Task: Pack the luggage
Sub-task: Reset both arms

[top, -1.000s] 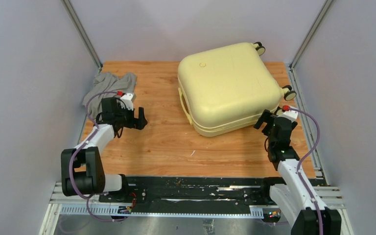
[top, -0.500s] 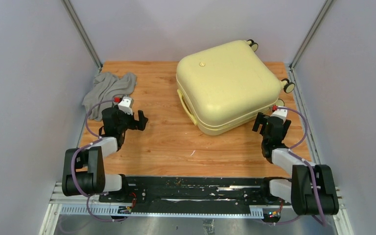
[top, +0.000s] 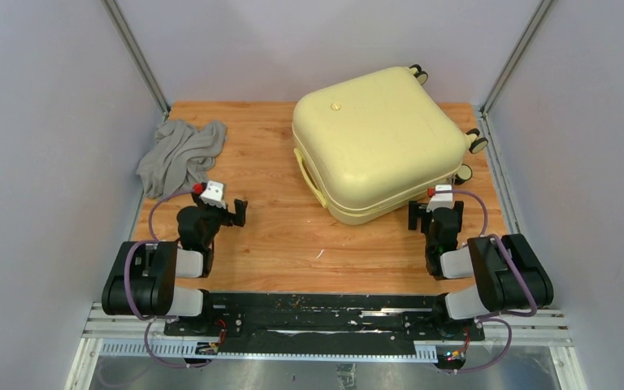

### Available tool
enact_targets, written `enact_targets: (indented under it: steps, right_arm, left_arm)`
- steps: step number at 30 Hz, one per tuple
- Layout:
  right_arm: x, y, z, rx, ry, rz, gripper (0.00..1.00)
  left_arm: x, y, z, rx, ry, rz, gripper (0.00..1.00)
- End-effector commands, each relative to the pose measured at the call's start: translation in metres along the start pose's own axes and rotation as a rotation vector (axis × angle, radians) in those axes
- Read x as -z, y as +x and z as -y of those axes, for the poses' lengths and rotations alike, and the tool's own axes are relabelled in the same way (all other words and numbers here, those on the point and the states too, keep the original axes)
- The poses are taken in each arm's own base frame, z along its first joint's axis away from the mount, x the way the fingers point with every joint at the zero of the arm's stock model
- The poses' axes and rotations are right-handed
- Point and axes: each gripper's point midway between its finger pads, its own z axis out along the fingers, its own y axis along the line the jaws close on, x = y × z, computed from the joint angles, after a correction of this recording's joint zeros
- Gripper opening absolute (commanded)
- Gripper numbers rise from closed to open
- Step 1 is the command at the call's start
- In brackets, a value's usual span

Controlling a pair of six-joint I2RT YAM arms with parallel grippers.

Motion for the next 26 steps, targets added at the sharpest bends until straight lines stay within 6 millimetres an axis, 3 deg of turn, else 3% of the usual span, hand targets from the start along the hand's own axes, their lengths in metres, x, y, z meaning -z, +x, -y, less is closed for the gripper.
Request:
enact_targets:
  steps: [1, 4, 8, 26]
  right_arm:
    - [-0.012, -0.044, 0.005, 0.004, 0.033, 0.089, 1.00]
    - [-0.020, -0.040, 0.015, -0.038, 0.059, 0.056, 1.00]
    - [-0.018, -0.040, 0.015, -0.038, 0.054, 0.055, 1.00]
    - [-0.018, -0.039, 0.015, -0.037, 0.053, 0.052, 1.00]
  left_arm:
    - [-0.002, -0.017, 0.001, -0.108, -0.056, 0.056, 1.00]
    - [-0.011, -0.025, -0.010, -0.058, -0.109, 0.080, 1.00]
    - [-0.013, -0.016, -0.031, -0.001, -0.221, 0.005, 1.00]
    - [-0.012, -0.017, -0.034, 0.004, -0.247, 0.017, 1.00]
